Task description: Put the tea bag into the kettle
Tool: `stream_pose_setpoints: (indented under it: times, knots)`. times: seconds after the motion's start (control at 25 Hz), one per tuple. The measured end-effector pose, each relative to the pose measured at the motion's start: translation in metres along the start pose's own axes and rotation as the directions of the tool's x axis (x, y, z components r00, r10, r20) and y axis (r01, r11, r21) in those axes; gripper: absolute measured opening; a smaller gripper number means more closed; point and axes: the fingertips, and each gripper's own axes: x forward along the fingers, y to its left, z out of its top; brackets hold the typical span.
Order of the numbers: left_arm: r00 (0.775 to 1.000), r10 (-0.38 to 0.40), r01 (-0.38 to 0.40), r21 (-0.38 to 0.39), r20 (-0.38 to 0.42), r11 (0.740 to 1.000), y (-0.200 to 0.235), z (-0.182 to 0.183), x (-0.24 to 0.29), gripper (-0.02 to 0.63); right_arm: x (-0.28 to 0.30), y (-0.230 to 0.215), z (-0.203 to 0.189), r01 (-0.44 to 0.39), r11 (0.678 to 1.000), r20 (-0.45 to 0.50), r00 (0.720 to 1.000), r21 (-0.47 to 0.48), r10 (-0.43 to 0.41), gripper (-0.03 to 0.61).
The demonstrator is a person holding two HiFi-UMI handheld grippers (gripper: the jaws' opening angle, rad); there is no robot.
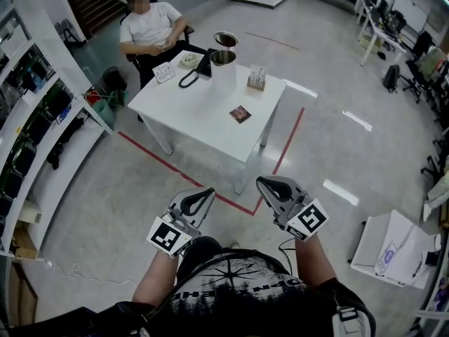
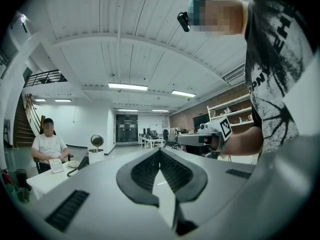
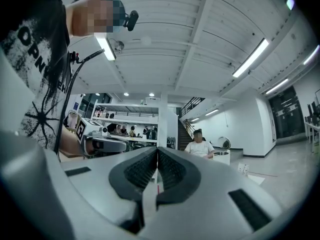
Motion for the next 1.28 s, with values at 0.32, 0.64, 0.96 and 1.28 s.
stream_pose_setpoints:
  times: [0.32, 0.64, 0.96, 1.28]
  knots:
    - [1.000, -0.026, 0.026, -0.014, 0.004, 1.000, 0.030, -0.010, 0.022, 0.012, 0.022, -0.027, -0.011, 0.024, 1.000, -0.017, 1.000, -0.003, -0.024, 0.011]
    - [0.997, -0.077, 0.077, -0.005, -0.002, 0.997, 0.091, -0.025, 0.057, 0.012, 0.063, -0.072, -0.020, 0.076, 0.997, -0.031, 0.997, -0.015, -0.077, 0.011]
    - [0.988, -0.157, 0.157, -0.029, 0.011, 0.987, 0.165, -0.023, 0.097, 0.012, 0.122, -0.123, -0.024, 0.139, 0.990, -0.048, 0.989, -0.023, -0.140, 0.011]
    - [0.975, -0.222, 0.222, -0.028, 0.007, 0.975, 0.243, -0.027, 0.134, 0.012, 0.185, -0.174, -0.024, 0.196, 0.980, -0.035, 0.980, -0.022, -0.197, 0.011]
